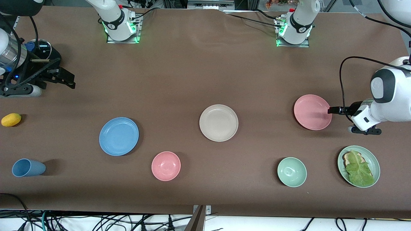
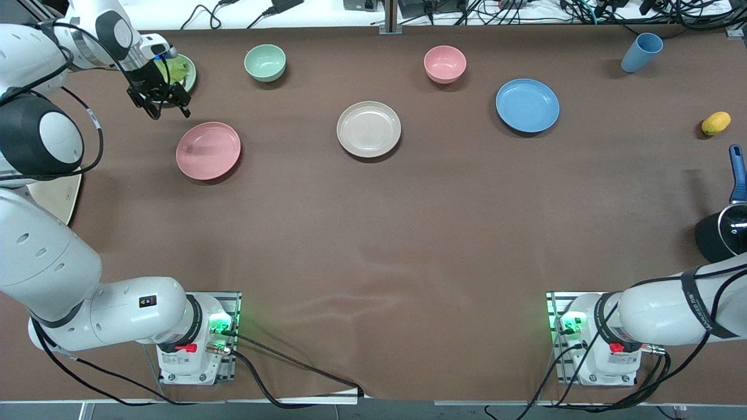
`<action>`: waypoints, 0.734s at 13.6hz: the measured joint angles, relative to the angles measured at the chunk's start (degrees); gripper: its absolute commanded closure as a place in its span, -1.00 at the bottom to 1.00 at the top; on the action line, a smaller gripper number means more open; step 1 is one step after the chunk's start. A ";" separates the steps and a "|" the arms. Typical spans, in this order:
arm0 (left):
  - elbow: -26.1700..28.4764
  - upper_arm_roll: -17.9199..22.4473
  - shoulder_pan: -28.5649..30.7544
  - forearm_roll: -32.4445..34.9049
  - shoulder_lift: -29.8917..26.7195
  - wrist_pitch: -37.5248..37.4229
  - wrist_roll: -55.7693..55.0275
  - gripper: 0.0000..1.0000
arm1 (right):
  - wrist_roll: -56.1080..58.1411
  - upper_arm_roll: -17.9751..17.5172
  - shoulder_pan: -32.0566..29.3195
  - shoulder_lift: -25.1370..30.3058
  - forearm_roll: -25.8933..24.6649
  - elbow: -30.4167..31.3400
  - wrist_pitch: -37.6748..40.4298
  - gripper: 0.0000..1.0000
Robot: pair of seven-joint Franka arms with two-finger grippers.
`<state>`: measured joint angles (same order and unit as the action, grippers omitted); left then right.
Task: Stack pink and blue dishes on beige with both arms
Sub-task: 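Grasp the pink plate with the left gripper while the right gripper reaches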
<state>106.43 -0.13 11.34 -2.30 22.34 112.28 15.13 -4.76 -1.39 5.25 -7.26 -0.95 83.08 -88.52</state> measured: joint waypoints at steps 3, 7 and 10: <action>4.31 -0.02 1.42 0.00 0.03 5.78 2.10 -1.00 | 0.00 0.01 -0.02 -0.13 0.00 0.01 -0.14 -1.00; 6.82 -0.02 3.99 -4.14 0.79 9.36 9.31 -1.00 | 0.73 0.12 -0.70 -2.73 0.00 0.16 -0.95 -1.00; 7.13 -0.02 5.35 -9.05 3.16 11.18 16.17 -1.00 | 1.52 0.12 -1.05 -5.82 0.00 0.04 -2.07 -1.00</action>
<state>113.56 -0.15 16.69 -11.35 25.50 123.46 31.30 -3.24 -1.27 4.20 -13.08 -0.95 83.12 -90.59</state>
